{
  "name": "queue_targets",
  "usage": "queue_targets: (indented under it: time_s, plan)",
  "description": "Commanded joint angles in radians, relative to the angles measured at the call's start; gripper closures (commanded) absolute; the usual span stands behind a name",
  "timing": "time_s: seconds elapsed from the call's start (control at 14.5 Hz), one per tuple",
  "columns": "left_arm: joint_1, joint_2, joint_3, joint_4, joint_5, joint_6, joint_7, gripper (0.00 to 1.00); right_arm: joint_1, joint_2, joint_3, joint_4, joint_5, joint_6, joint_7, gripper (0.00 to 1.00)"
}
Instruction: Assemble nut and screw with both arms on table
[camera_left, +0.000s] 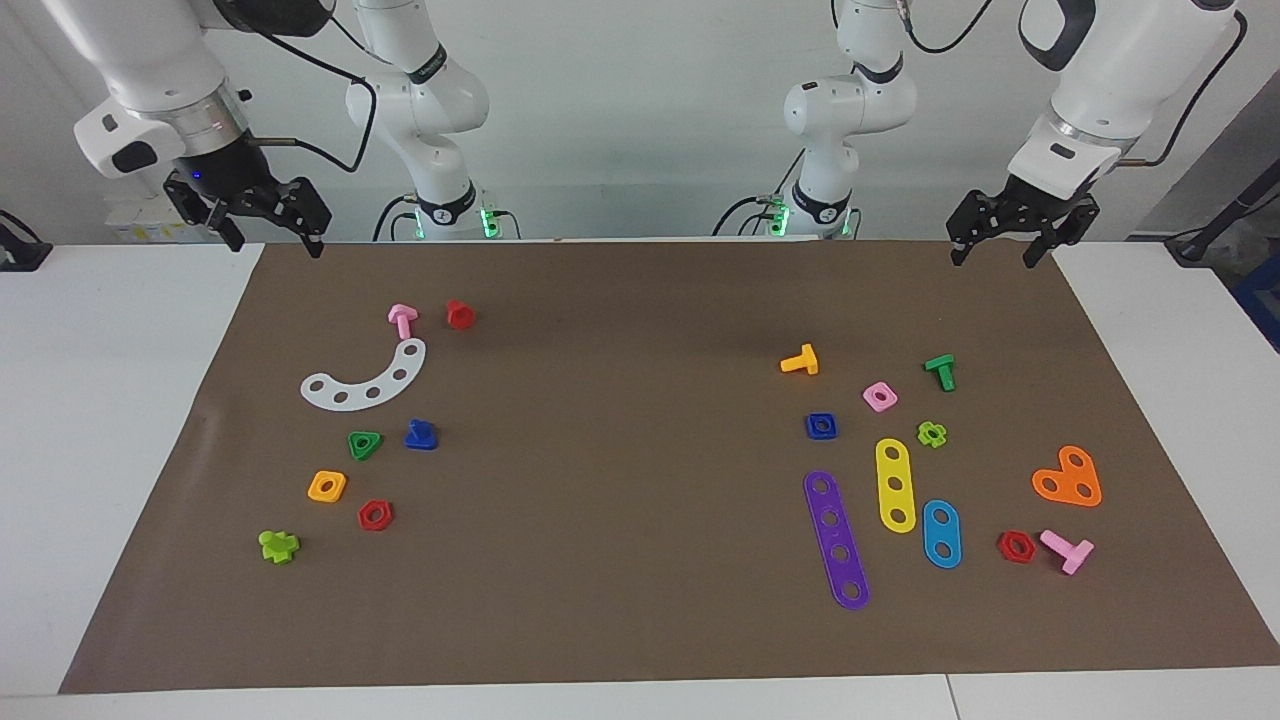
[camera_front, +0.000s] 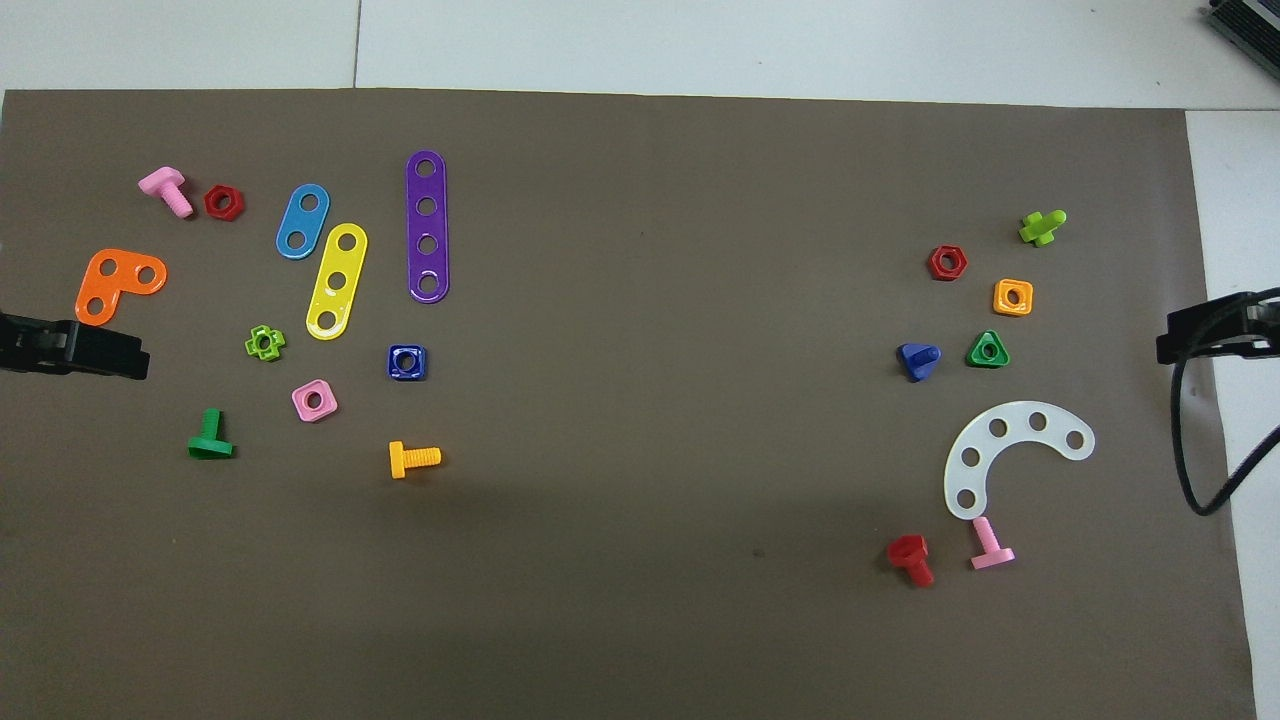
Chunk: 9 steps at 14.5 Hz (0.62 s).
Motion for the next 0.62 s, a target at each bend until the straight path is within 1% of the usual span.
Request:
queue_targets:
  time_s: [0.0,0.41,0.55]
  plan:
    - [0.002,-0.028,0.003,-0.035,-0.011,0.024,-0.005,0.0,-0.008,-0.018,0.008,-0.021,0.02,0.01,0.012,0.0]
    - [0.002,-0.028,0.003,-0.035,-0.011,0.024,-0.005,0.0,-0.006,-0.019,0.008,-0.029,0.02,0.015,0.011,0.0]
    - [0.002,-0.029,0.001,-0.041,-0.011,0.028,-0.005,0.0,-0.006,-0.038,0.008,-0.081,0.022,0.082,-0.01,0.0]
